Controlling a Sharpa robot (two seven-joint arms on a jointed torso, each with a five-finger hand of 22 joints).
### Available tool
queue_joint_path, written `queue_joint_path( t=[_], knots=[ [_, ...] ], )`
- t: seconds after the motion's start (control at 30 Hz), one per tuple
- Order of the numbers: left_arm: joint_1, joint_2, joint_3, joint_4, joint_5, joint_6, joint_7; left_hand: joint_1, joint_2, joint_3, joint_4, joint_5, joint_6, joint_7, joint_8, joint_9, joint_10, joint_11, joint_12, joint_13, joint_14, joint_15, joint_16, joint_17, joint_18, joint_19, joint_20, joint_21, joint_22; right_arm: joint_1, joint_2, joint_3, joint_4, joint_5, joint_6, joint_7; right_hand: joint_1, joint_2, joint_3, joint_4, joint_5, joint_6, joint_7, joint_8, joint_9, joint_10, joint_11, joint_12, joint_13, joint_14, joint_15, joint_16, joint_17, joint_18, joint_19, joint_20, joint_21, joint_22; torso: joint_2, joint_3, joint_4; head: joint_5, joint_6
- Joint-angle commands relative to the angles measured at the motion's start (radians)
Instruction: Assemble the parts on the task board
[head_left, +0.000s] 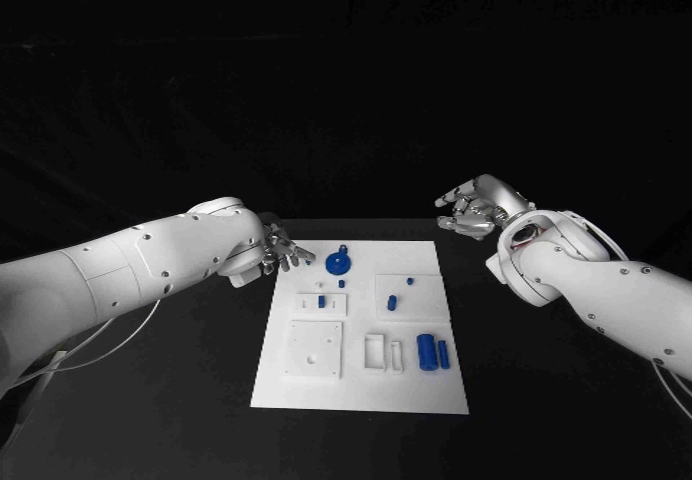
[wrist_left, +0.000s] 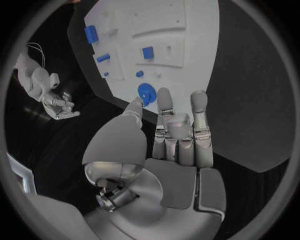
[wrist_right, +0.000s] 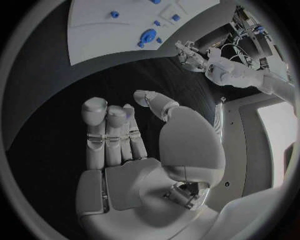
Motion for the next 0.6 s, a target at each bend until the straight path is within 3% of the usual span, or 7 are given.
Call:
queue_joint_path(
  t=[0.03, 0.1, 0.2, 0.3, 0.33, 0.43, 0.6],
  knots=[
    [0.005, 0.023, 0.001, -0.053, 0.054, 0.055, 0.039, 0.001, 0.010, -0.003, -0.012, 0.005, -0.039, 0.012, -0.002, -0.028, 0.039, 0.011, -0.005, 0.005, -0.008, 0.000, 0.000, -0.002, -0.016, -0.001, -0.002, -0.004, 0.017, -0.001, 0.002, 0.000, 0.001, 0.011, 0.007, 0.008, -0.005, 0.004, -0.003, -0.004, 0.004, -0.004, 0.000, -0.004, -0.001, -0.006, -0.003, -0.006, -0.001, -0.008, 0.000, -0.006, -0.002, 0.017, -0.008, -0.002, -0.005, 0.078, 0.005, 0.0019, -0.0051, 0.009, 0.008],
    [0.007, 0.040, 0.001, -0.092, 0.057, 0.059, 0.047, 0.000, 0.011, -0.005, -0.015, 0.005, -0.086, 0.024, 0.009, -0.059, 0.036, 0.013, -0.008, 0.009, -0.010, 0.004, 0.001, -0.002, -0.015, 0.000, -0.001, -0.006, 0.018, -0.001, 0.002, 0.000, 0.001, 0.016, 0.006, 0.009, -0.005, 0.004, -0.003, -0.004, 0.004, -0.004, 0.000, -0.004, -0.001, -0.006, -0.003, -0.006, -0.001, -0.008, 0.000, -0.006, -0.002, 0.017, -0.008, -0.002, -0.005, 0.078, 0.008, 0.0027, -0.0074, 0.012, 0.011],
    [0.008, 0.064, 0.002, -0.146, 0.058, 0.062, 0.061, -0.003, 0.016, -0.010, -0.018, 0.005, -0.156, 0.038, 0.066, -0.125, 0.032, 0.022, -0.010, 0.018, -0.012, 0.005, 0.003, 0.001, -0.013, 0.001, 0.001, -0.007, 0.018, -0.001, 0.003, 0.000, 0.003, 0.024, 0.002, 0.012, -0.005, 0.004, -0.003, -0.004, 0.004, -0.004, 0.000, -0.004, -0.001, -0.006, -0.003, -0.006, -0.001, -0.008, 0.000, -0.006, -0.002, 0.017, -0.008, -0.002, -0.005, 0.078, 0.012, 0.0039, -0.0108, 0.018, 0.017],
    [0.009, 0.085, 0.002, -0.194, 0.052, 0.062, 0.073, -0.003, 0.023, -0.016, -0.024, 0.011, -0.207, 0.043, 0.149, -0.184, 0.027, 0.023, -0.007, 0.028, -0.011, 0.007, 0.005, 0.002, -0.012, 0.001, 0.002, -0.006, 0.018, -0.001, 0.002, 0.000, 0.006, 0.033, -0.002, 0.015, -0.006, 0.005, -0.006, -0.003, -0.003, -0.003, 0.000, -0.004, -0.001, -0.007, -0.003, -0.006, -0.001, -0.009, 0.000, -0.008, -0.003, 0.017, -0.008, -0.002, -0.007, 0.077, 0.016, 0.0062, -0.0147, 0.024, 0.020],
    [0.009, 0.091, 0.002, -0.209, 0.049, 0.064, 0.077, -0.003, 0.028, -0.017, -0.026, 0.013, -0.231, 0.042, 0.213, -0.215, 0.024, 0.024, -0.005, 0.034, -0.011, 0.007, 0.005, 0.001, -0.010, 0.002, 0.004, -0.007, 0.018, 0.000, 0.001, 0.000, 0.007, 0.037, -0.003, 0.015, -0.006, 0.005, -0.006, -0.003, -0.004, -0.003, 0.000, -0.004, -0.001, -0.007, -0.003, -0.006, -0.001, -0.009, 0.001, -0.008, -0.003, 0.017, -0.008, -0.002, -0.007, 0.077, 0.018, 0.0070, -0.0162, 0.025, 0.021],
    [0.009, 0.107, 0.002, -0.246, 0.040, 0.072, 0.086, -0.006, 0.026, -0.019, -0.024, 0.013, -0.251, 0.042, 0.259, -0.264, 0.023, 0.023, -0.004, 0.037, -0.012, 0.008, 0.006, 0.001, -0.009, 0.002, 0.004, -0.007, 0.018, 0.000, -0.001, 0.000, 0.010, 0.043, -0.005, 0.016, -0.004, 0.006, -0.009, -0.002, -0.006, -0.004, 0.000, -0.004, -0.001, -0.012, -0.003, -0.015, -0.010, -0.013, 0.001, -0.017, -0.010, 0.018, -0.011, -0.001, -0.021, 0.074, 0.023, 0.0093, -0.0191, 0.028, 0.025],
    [0.008, 0.131, 0.002, -0.296, 0.030, 0.099, 0.103, -0.007, 0.026, -0.019, -0.022, 0.012, -0.260, 0.043, 0.278, -0.293, 0.021, 0.024, -0.003, 0.038, -0.014, 0.009, 0.008, -0.002, -0.009, 0.001, 0.005, -0.006, 0.019, 0.000, -0.003, 0.001, 0.018, 0.048, -0.007, 0.016, -0.003, 0.005, -0.010, -0.002, -0.006, -0.004, 0.000, -0.004, -0.001, -0.011, -0.003, -0.020, -0.016, -0.016, 0.001, -0.028, -0.018, 0.019, -0.013, -0.001, -0.036, 0.071, 0.031, 0.0124, -0.0262, 0.032, 0.030]
  ],
)
